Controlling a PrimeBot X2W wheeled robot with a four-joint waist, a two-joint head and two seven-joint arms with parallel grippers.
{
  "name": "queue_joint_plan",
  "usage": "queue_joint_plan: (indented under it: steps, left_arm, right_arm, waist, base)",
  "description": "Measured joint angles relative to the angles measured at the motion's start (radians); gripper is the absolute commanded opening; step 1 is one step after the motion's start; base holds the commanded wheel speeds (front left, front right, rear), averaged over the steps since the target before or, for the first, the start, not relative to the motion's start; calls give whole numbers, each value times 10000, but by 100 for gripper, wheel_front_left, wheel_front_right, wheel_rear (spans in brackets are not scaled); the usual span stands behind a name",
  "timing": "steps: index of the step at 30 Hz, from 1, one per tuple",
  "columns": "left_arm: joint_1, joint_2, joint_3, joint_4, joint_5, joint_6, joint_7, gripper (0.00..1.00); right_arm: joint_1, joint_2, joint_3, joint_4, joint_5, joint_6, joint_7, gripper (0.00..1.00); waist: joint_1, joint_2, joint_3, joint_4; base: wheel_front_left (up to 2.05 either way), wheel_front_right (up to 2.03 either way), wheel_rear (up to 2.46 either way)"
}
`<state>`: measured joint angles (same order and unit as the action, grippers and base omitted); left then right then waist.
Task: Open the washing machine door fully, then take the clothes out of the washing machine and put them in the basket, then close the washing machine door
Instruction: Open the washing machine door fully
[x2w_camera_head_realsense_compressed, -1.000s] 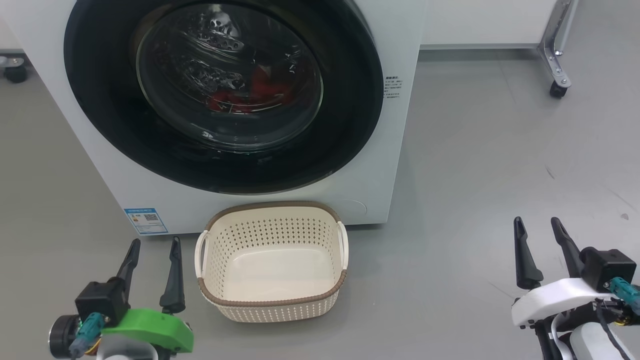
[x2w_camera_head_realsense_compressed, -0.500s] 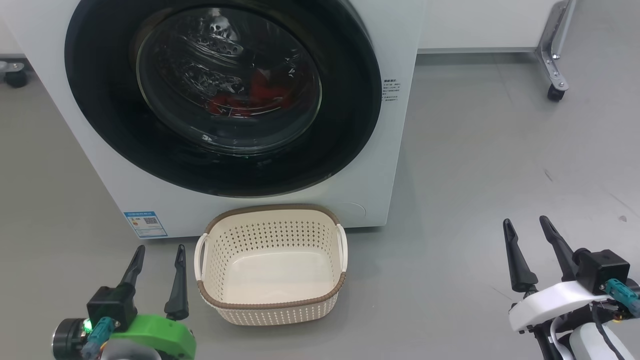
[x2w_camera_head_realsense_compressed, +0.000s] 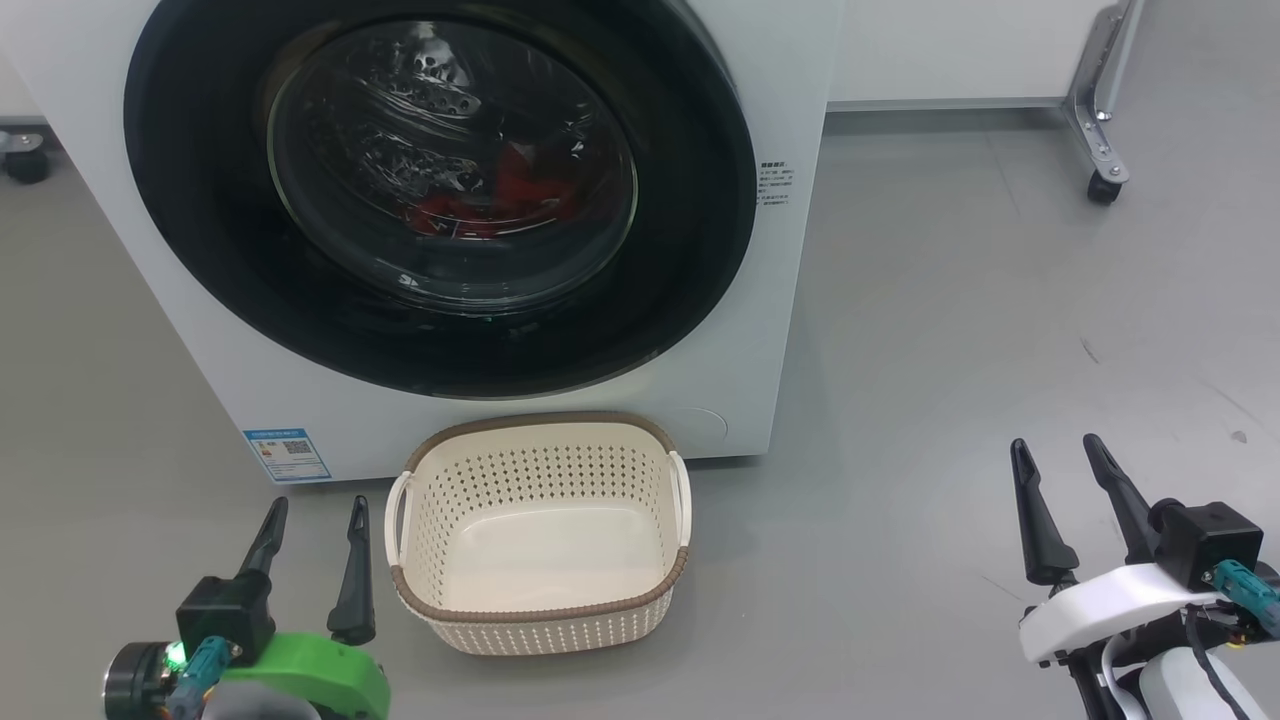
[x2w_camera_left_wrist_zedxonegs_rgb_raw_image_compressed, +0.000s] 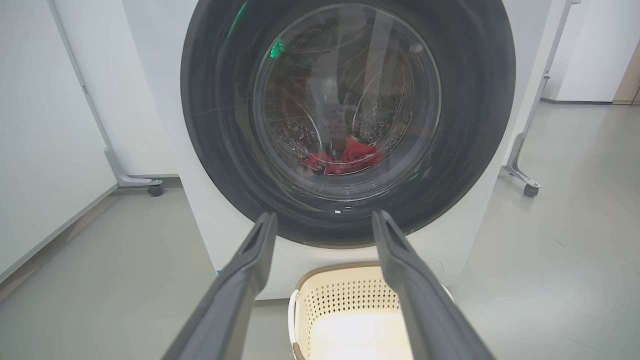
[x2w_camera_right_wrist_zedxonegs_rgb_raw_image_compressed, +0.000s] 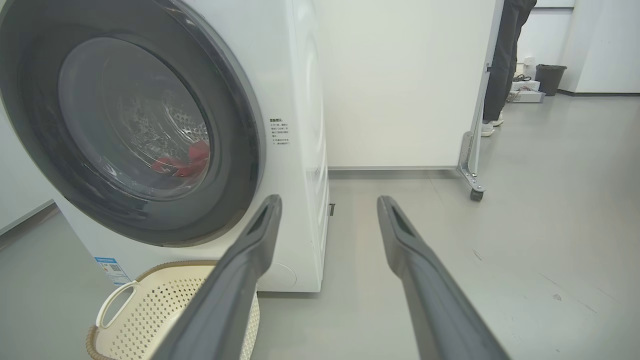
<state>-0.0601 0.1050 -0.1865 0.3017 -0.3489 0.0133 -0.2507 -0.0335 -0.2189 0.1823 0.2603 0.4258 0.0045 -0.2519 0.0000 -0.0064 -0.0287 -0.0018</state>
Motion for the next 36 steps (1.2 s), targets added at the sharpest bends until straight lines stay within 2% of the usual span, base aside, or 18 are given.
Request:
queue_joint_plan:
  steps: [2, 12, 22, 28, 32, 36]
  left_arm:
    - [-2, -21, 12, 21, 0, -4, 0, 100]
    - [-23, -105, 71, 117, 59, -59, 0, 100]
    - [-90, -199, 75, 111, 167, -111, 0, 100]
    - [-180, -215, 157, 94, 182, -119, 0, 100]
    - [-186, -240, 167, 75, 255, -188, 0, 100]
    - [-244, -259, 113, 6, 337, -201, 0, 100]
  right_arm:
    - [1, 25, -63, 8, 2, 0, 0, 0]
    - [2, 314, -395, 38, 414, 46, 0, 0]
    - [4, 583, -926, 211, 1515, 449, -2, 0]
    - [-117, 1246, -1446, 374, 3175, 780, 182, 0]
    - [-426, 1674, -2002, 504, 4832, 947, 594, 0]
    - [-759, 1781, -2499, 577, 6592, 1001, 1258, 0]
  waist:
    - [0, 0, -1, -10]
    - [0, 0, 12, -13]
    - [0, 0, 134, 134]
    - [0, 0, 226, 241]
    - [0, 0, 277, 293]
    - [0, 0, 405, 360]
  base:
    - [0, 0, 0]
    - [0, 0, 0]
    - [0, 0, 0]
    - [0, 0, 0]
    - [0, 0, 0]
    - [0, 0, 0]
